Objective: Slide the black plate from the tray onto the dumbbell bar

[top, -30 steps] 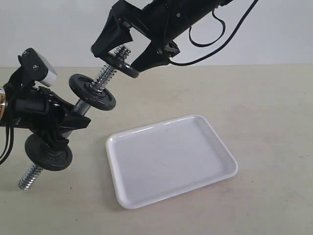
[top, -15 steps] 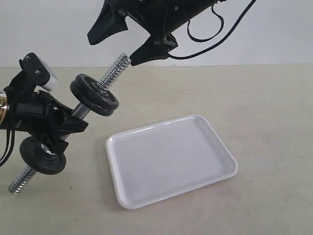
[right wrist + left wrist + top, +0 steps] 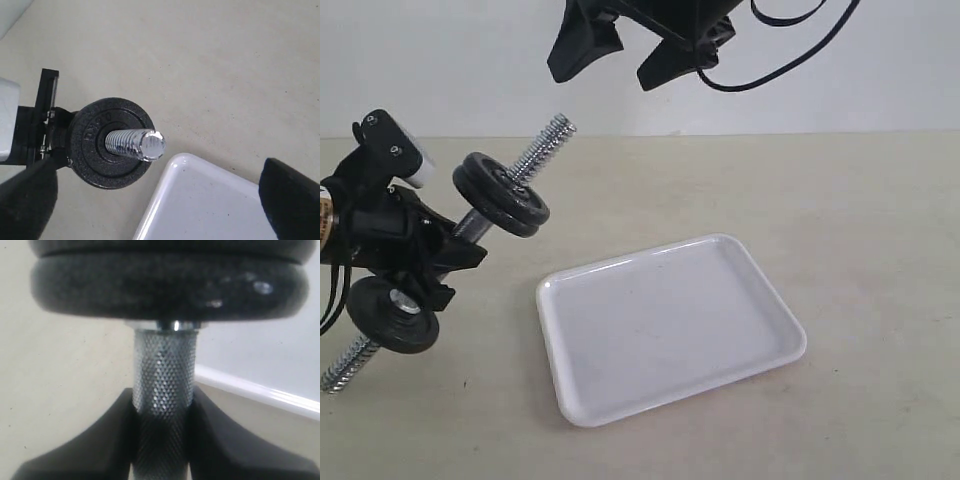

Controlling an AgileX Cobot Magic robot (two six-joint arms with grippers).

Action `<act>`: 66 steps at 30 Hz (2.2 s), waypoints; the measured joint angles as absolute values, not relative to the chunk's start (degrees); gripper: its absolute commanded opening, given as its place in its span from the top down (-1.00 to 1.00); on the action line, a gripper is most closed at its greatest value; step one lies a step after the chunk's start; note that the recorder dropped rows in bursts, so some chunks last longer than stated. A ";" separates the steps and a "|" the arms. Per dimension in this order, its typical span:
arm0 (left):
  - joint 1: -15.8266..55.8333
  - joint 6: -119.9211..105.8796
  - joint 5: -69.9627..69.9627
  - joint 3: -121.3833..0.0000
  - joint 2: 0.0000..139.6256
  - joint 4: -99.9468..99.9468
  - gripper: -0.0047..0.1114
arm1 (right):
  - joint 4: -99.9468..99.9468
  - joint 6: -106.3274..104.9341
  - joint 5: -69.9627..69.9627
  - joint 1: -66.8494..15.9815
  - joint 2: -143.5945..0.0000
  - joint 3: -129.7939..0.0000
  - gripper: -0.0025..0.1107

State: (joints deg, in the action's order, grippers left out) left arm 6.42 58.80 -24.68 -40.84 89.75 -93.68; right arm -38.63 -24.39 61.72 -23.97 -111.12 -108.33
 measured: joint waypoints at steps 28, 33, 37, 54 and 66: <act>6.42 61.45 -15.89 -40.84 92.59 -95.20 0.84 | -32.48 -24.34 66.18 -23.97 -109.70 -108.33 0.96; 6.42 61.45 -14.42 -40.47 95.86 -95.30 0.84 | -28.99 -24.34 65.10 -23.97 -109.70 -108.33 0.96; 6.42 61.45 -11.78 -40.47 95.86 -94.70 0.84 | -28.66 -24.34 64.99 -23.97 -109.70 -108.33 0.96; 6.42 63.12 -8.69 -40.60 99.76 -93.56 0.84 | -28.52 -24.34 65.84 -23.97 -109.70 -108.33 0.96; 6.42 72.54 -6.45 -40.60 100.21 -92.72 0.84 | -28.41 -24.34 66.79 -23.97 -109.70 -108.33 0.96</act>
State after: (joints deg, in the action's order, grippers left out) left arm 6.42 72.54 -6.45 -40.60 100.21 -92.72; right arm -28.41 -24.34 66.79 -23.97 -109.70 -108.33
